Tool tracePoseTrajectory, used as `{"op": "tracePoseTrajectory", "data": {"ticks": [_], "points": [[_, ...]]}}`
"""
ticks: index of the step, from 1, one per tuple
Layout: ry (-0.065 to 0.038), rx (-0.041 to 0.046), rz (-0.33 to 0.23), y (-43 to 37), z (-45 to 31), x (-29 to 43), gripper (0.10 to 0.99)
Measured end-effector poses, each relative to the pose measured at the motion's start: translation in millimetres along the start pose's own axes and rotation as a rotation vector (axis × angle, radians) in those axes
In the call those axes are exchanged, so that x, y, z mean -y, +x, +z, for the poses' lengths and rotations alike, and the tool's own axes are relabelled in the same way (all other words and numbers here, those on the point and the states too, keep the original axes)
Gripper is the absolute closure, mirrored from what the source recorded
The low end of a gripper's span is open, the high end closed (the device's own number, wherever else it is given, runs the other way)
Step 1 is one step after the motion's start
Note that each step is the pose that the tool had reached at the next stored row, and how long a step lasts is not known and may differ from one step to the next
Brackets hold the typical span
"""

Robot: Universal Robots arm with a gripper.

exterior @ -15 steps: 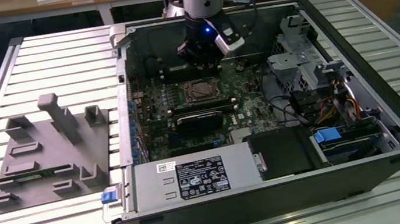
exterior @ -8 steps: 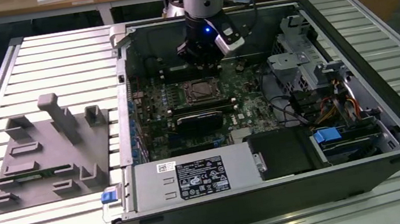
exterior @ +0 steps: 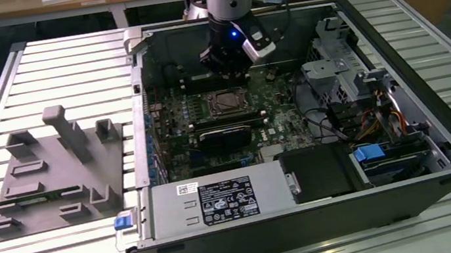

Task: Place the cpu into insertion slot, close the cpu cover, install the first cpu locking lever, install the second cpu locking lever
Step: 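Install the second cpu locking lever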

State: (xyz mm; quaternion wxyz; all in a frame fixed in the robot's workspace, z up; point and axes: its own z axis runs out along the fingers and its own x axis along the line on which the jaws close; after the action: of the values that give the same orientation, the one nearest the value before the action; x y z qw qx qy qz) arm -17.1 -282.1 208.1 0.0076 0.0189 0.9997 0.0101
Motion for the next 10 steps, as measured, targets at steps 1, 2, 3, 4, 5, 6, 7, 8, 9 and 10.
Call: {"op": "tracePoseTrajectory", "data": {"ticks": [1, 2, 3, 4, 5, 6, 7, 8, 9, 10], "points": [[0.001, 0.0001, 0.0, 0.0, 0.0, 0.2, 0.98], [0.001, 0.0001, 0.001, 0.0, 0.0, 0.4, 0.98], [0.002, 0.0001, 0.001, 0.0, 0.0, 0.5, 0.98], [0.003, 0.0001, 0.002, 0.0, -0.1, 0.6, 0.98], [0.003, 0.0001, 0.002, 0.0, -0.2, 0.7, 0.98], [0.004, 0.0001, 0.002, -0.1, -0.5, 0.7, 0.98], [0.004, 0.0, 0.002, -0.1, -0.9, 0.7, 0.98], [0.004, 0.0001, 0.002, -0.1, -1.4, 0.7, 0.98], [0.004, 0.0001, 0.002, -0.1, -2.2, 0.7, 0.98], [0.004, 0.0001, 0.002, -0.2, -3.2, 0.6, 0.98]]}}
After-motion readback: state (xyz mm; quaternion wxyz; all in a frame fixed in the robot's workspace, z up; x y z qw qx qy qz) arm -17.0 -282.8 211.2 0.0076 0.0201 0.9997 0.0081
